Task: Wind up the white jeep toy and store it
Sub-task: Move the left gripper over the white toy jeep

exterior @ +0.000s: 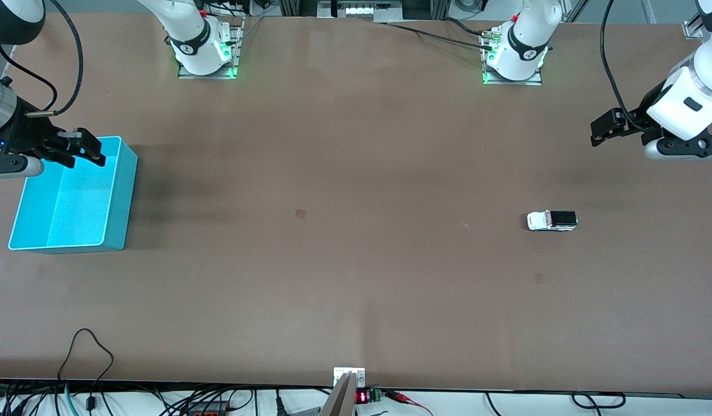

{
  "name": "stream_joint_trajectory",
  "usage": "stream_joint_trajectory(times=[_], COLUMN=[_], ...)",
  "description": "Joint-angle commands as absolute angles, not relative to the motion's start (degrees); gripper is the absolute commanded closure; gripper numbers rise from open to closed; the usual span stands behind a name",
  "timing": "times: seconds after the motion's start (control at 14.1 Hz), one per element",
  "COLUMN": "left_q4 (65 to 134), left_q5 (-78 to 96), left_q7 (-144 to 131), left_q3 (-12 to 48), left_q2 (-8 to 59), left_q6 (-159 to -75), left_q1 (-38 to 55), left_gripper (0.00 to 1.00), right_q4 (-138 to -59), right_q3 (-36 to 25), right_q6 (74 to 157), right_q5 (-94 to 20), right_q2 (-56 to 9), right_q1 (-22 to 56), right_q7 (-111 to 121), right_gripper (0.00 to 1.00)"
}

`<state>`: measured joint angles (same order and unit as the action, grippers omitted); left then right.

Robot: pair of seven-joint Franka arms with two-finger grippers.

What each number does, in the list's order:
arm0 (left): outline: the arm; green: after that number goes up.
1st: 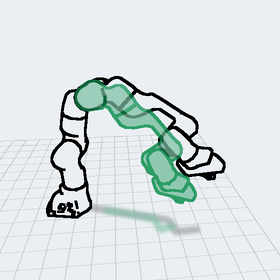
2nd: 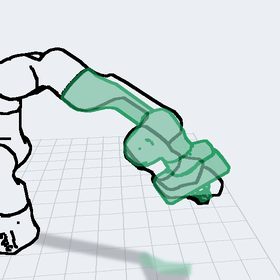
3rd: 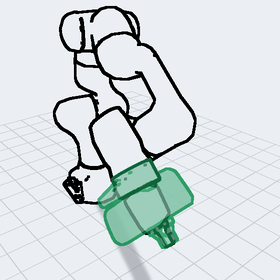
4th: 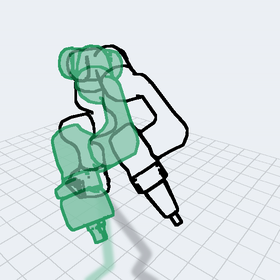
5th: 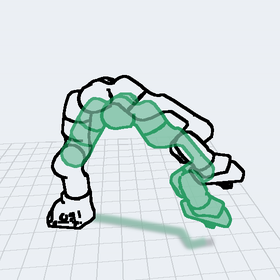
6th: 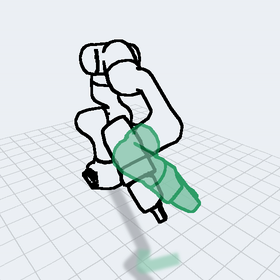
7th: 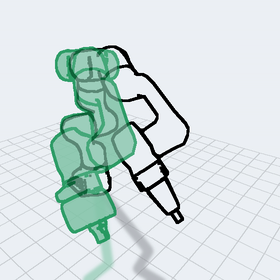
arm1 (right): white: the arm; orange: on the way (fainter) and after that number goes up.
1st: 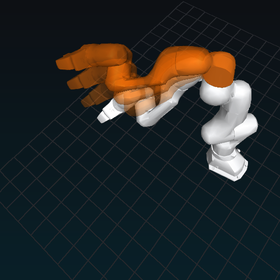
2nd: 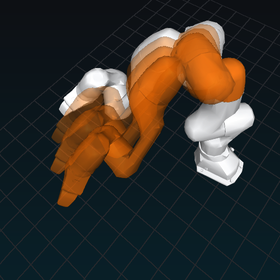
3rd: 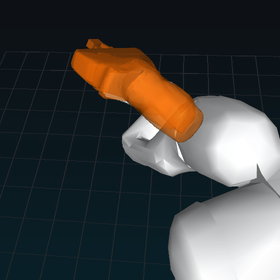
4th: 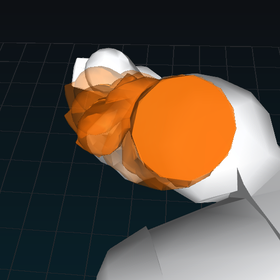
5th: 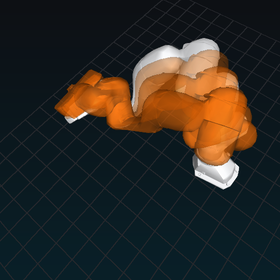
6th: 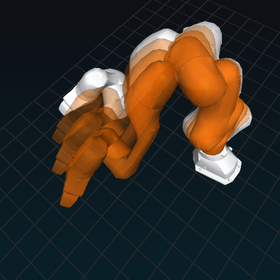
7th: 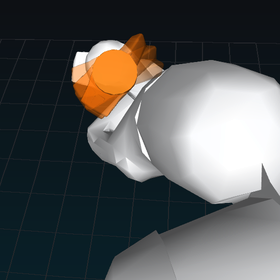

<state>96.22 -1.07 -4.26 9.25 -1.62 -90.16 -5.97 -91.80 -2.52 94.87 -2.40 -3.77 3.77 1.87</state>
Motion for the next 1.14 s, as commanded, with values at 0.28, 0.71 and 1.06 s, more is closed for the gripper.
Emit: stream_joint_trajectory(times=[0.28, 0.71, 1.06], left_q4=[94.2, 94.0, 93.5], left_q5=[0.0, 0.1, -0.2], left_q7=[-2.5, -2.4, -2.0], left_q3=[9.5, 9.5, 9.5], left_q2=[0.1, 1.1, 2.8], left_q6=[-89.0, -85.1, -82.2], left_q1=[-7.5, -7.6, -7.6], left_gripper=[0.0, 0.0, 0.0], right_q4=[-91.6, -91.6, -92.7], right_q3=[-2.4, -2.3, -2.4], right_q6=[94.0, 94.4, 97.4], right_q5=[-1.8, -1.8, -1.8], right_q2=[-3.2, -3.2, -2.3], right_q1=[3.7, 3.7, 3.8], right_q7=[1.2, 1.9, 1.2], right_gripper=[0.0, 0.45, 0.0])
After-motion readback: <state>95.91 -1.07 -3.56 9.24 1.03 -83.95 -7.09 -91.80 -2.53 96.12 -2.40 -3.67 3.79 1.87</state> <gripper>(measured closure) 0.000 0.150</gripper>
